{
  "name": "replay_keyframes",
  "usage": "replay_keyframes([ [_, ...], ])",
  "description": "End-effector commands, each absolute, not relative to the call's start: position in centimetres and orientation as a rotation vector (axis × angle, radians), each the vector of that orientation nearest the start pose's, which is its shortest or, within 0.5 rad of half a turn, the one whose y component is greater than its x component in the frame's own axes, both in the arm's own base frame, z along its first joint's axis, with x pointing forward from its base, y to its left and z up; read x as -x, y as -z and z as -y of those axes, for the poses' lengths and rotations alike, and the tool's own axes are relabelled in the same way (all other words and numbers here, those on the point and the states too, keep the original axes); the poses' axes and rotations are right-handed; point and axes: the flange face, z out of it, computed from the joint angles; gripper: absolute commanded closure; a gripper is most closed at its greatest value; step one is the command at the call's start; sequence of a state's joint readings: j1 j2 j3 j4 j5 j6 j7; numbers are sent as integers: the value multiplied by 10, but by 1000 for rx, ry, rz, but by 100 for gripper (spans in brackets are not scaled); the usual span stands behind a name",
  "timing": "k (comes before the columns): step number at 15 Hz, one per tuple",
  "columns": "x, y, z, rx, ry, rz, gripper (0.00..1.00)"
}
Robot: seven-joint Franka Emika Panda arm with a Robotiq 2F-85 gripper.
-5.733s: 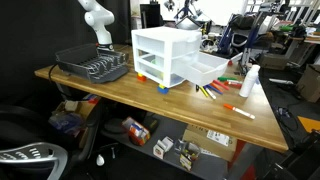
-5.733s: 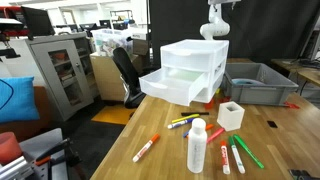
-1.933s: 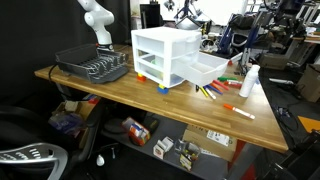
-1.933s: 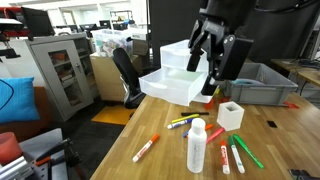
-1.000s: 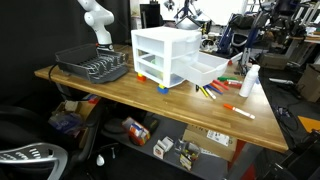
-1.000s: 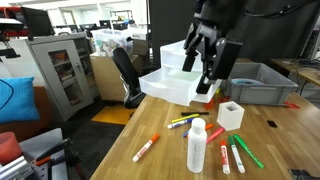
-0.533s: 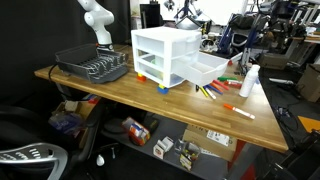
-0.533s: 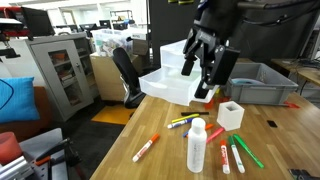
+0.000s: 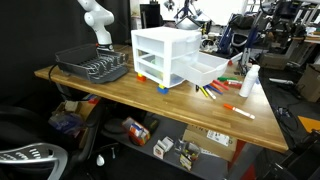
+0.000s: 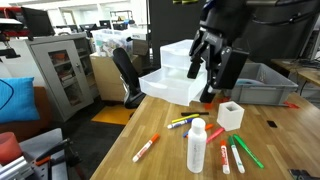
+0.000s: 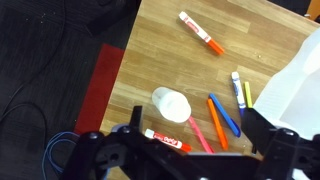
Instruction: Remove the lid from the spray bottle and put it on the table
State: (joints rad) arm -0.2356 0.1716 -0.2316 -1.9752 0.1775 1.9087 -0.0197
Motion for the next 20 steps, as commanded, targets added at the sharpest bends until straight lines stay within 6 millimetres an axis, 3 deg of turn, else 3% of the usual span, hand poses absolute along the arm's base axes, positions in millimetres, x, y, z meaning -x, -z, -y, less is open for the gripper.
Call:
replay_keyframes([
  [1,-512,-366,243,2849,-293,-785,0],
  [20,-510,-366,241,2850,-303,-774,0],
])
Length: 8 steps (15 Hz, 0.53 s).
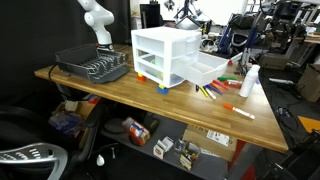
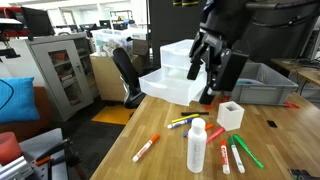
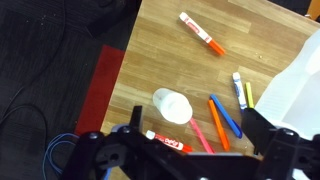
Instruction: Remove the lid from the spray bottle and put it on the table
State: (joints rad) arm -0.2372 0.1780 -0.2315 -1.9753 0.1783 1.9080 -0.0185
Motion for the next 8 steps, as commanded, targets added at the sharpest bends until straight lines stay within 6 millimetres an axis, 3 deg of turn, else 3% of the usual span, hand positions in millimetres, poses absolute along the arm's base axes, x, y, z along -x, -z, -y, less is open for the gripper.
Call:
replay_keyframes([
  [1,-510,-366,241,2850,-303,-774,0],
  [8,-510,-364,253,2852,-283,-845,0],
])
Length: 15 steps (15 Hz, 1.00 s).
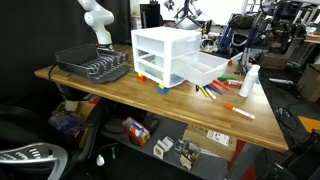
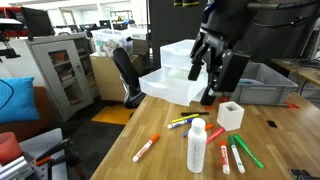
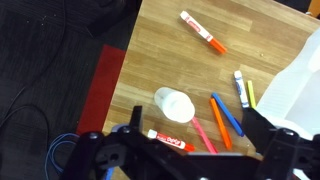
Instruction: Remove the lid from the spray bottle and put it on the table
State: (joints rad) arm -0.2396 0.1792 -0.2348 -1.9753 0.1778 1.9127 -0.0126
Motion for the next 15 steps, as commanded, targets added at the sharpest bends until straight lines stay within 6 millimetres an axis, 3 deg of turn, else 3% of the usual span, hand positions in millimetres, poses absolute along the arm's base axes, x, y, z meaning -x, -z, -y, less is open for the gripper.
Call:
replay_keyframes([
  [1,-510,-363,256,2856,-281,-865,0],
  [3,-510,-356,259,2850,-315,-880,0],
  [4,-505,-363,256,2845,-290,-855,0],
  [15,-506,-362,255,2844,-294,-856,0],
])
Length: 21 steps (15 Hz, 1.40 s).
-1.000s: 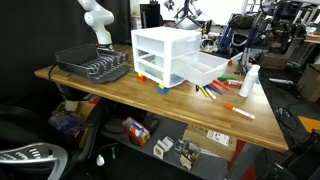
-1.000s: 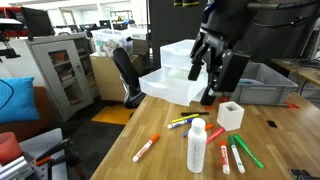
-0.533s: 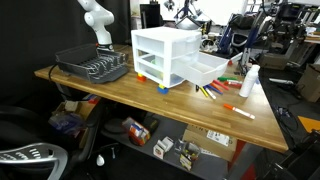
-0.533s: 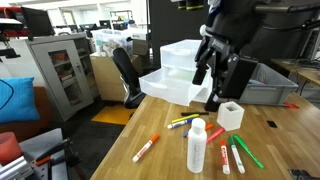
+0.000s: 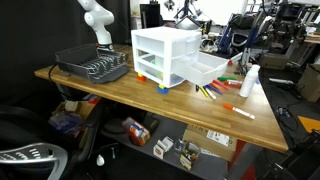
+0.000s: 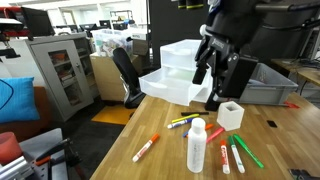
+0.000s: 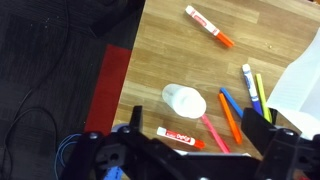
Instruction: Remove the lid from the spray bottle and put it on the table
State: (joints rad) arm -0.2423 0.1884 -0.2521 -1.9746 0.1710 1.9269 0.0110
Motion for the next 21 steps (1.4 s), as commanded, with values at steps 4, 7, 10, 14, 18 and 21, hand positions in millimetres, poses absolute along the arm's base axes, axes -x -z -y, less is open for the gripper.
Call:
replay_keyframes([
  [4,-510,-351,251,2814,-341,-757,0],
  [7,-519,-331,237,2790,-415,-640,0],
  [10,-523,-318,230,2792,-452,-595,0],
  [14,-529,-321,224,2826,-455,-596,0],
  [18,-539,-311,207,2876,-505,-600,0],
  [21,-547,-319,214,2899,-442,-647,0],
])
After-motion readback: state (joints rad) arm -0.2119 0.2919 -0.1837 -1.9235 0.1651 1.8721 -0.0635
